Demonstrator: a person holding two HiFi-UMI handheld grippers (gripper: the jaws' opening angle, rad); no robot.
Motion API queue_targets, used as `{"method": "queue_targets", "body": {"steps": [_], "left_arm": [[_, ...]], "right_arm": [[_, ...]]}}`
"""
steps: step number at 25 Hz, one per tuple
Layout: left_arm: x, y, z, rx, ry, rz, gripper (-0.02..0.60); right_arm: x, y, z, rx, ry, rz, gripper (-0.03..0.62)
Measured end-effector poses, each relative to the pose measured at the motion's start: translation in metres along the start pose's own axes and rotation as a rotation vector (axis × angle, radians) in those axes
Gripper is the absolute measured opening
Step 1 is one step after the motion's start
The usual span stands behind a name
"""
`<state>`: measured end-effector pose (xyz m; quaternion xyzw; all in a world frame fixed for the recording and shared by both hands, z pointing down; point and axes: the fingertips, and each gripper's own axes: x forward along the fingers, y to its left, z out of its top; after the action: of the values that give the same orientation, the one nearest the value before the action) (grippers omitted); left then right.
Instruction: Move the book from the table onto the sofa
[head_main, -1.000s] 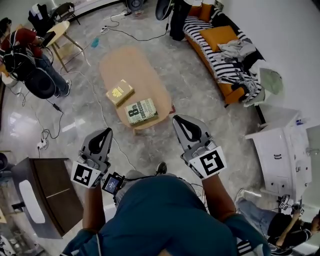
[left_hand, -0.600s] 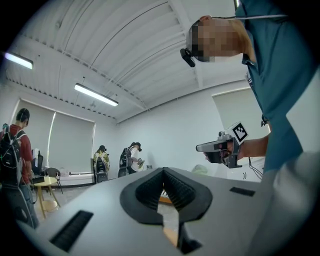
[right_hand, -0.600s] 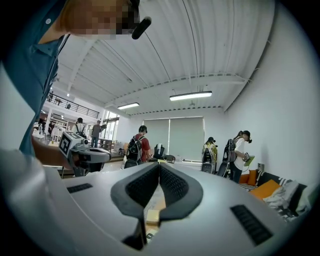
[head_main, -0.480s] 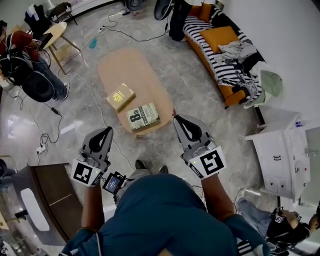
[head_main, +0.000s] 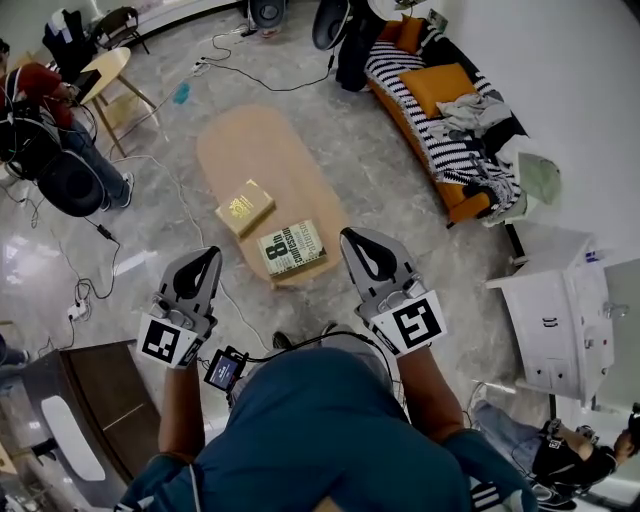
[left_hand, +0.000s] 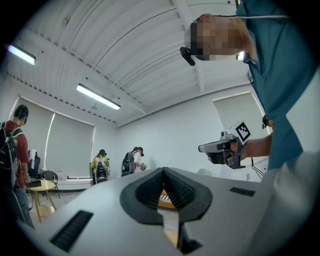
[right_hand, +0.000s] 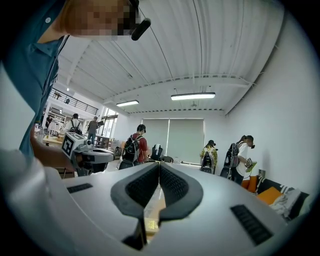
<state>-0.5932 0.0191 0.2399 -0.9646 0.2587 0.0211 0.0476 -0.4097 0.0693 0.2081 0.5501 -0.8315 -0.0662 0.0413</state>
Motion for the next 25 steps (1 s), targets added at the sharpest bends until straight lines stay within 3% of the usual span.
{"method": "queue_targets", "body": {"steps": [7,19,23,25], "left_arm": [[0.026,0.024,-0.019,-0.016,0.045,0.043,0.004],[0.099,0.048,-0.032,-0.025,0.101,0.196,0.003],[0.115,0.055,-0.03,-0.03,0.08,0.248,0.003],[0.114,0.059,-0.039,-0.028,0.11,0.253,0.004]], "right_arm": [[0.036,-0.029,-0.016,0.02,0.012,0.049,0.014],[0.094,-0.111,-0.04,0.067,-0.012,0.188,0.014],[0.111,-0.123,-0.051,0.082,-0.01,0.234,0.014],[0.119,-0.126,-0.056,0.094,-0.003,0.246,0.014]]}}
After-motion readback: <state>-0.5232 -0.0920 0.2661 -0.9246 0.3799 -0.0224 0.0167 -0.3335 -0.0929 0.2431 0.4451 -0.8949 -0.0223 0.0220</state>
